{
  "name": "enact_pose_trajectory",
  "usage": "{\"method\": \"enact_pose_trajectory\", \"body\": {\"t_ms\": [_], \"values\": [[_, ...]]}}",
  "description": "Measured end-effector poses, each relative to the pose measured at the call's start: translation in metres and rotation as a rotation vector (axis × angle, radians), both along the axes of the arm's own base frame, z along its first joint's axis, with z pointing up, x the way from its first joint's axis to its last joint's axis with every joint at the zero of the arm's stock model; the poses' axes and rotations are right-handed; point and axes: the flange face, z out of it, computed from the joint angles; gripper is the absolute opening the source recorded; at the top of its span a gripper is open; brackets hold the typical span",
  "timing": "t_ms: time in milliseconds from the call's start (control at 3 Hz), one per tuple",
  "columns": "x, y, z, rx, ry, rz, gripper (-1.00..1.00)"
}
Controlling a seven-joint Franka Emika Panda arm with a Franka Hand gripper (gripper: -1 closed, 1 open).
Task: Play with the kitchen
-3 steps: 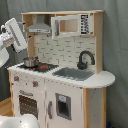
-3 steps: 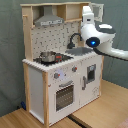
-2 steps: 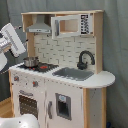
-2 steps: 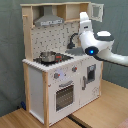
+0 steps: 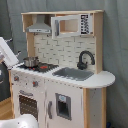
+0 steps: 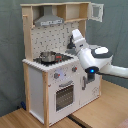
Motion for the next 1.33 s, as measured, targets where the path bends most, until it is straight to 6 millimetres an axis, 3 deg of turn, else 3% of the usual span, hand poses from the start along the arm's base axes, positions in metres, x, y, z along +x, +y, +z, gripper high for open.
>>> {"method": "enact_pose_trajectory", "body": {"t_ms": [667, 1333], "values": [[0.001, 0.015, -0.060, -0.287, 0.120, -0.012, 1.00], [-0.014, 0.009, -0.090, -0.491, 0.204, 0.023, 1.00]]}}
